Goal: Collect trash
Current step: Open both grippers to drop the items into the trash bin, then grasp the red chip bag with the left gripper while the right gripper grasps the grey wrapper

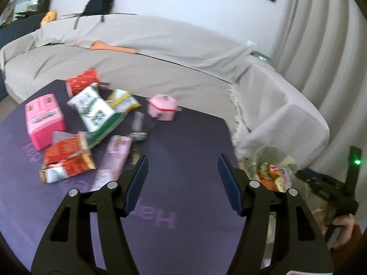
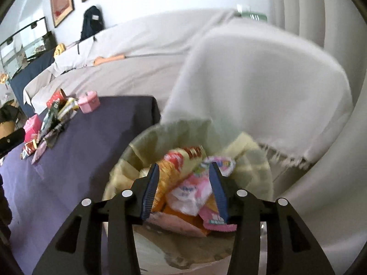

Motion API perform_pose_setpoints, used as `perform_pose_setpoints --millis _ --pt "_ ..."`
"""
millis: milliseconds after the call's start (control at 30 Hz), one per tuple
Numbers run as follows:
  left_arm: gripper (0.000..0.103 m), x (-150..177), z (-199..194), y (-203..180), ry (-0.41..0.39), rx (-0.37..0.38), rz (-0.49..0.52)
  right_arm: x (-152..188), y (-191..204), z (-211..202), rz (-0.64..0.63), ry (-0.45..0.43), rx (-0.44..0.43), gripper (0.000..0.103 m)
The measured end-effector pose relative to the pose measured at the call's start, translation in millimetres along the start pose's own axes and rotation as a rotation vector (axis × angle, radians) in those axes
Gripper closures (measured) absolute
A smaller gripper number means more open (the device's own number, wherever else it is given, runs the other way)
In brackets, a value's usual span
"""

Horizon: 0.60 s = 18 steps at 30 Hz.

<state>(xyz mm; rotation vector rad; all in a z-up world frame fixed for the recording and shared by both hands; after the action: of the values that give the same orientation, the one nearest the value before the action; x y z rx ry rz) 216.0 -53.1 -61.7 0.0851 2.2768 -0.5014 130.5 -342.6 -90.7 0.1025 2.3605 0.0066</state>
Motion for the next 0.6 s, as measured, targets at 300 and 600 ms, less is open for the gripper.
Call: perform_pose_setpoints --millis 300,600 --pt "0.042 -15 -23 85 -0.050 -0.134 -0.081 -31 64 1 -0.078 -0.055 -0.061 0.060" --pt "0.042 -21 -15 155 -0.007 -0.248 -0.064 -45 142 27 -0.188 -0.020 -0.133 0.060"
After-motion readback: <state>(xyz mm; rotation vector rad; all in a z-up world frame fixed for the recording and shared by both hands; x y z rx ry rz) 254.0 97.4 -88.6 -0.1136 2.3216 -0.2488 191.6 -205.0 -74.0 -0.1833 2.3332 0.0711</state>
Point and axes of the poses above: each gripper's, at about its wrist camera, not at the fingertips, and z roughly the way its jaws point, y to its left, x to its underside, the point moved 8 cm from there along z, roughly the way its jaws point, and after that the axes turned 6 degrees about -z, right-handed, at the moved point
